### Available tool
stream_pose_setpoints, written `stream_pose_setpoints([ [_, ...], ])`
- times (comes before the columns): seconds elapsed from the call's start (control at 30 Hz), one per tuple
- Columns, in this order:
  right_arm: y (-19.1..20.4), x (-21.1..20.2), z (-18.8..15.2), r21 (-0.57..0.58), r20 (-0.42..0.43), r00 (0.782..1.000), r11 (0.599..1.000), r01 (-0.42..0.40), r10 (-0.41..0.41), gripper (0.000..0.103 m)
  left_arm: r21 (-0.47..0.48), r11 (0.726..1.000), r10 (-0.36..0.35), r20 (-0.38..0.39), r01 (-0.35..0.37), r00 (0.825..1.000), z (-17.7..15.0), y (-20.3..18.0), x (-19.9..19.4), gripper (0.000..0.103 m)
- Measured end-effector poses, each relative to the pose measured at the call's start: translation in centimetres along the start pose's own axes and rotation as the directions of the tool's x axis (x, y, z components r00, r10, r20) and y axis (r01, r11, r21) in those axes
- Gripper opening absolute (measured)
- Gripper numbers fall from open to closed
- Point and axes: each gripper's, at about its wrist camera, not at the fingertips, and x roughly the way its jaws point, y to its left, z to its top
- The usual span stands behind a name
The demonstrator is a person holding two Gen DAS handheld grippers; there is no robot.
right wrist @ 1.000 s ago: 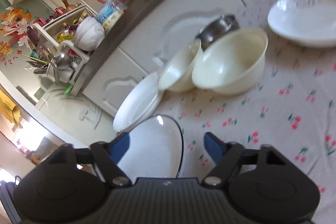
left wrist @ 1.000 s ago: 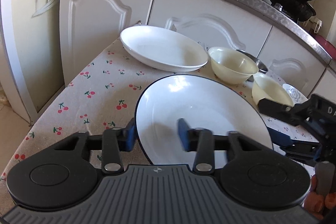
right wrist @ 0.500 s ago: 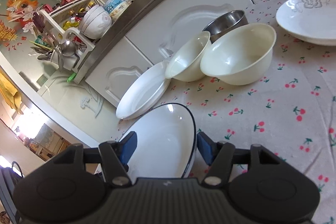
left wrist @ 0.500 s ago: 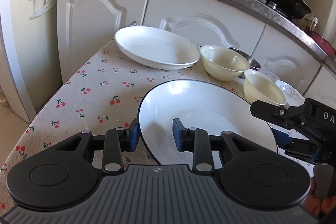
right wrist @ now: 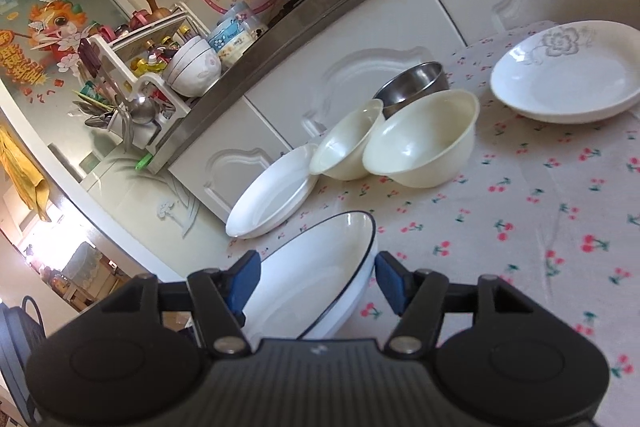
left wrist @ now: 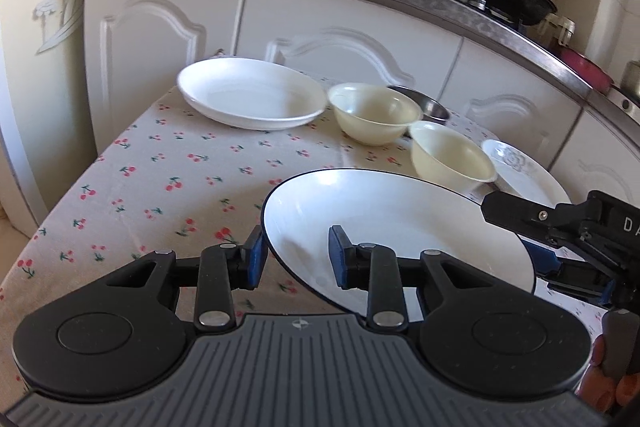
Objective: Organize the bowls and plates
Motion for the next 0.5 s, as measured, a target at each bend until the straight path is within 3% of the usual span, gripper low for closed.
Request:
stream_pose_setpoints([
  [0.47,-2.4,-6.1,-1.1,-0.007,0.058,0.998,0.999,0.035,-0.034,0.064,0.095,0.992,-0.087,0.004,0.086,0.996,-1.8,-4.4,-1.6,0.032],
  [0.5,-2.5,-6.4,-1.2,-0.011,0.064,0.998,1.0,0.017,-0.016,0.059,0.106,0.989,-0.105,-0.001,0.105,0.994,-1.8,-4.7,-1.6,0.034],
])
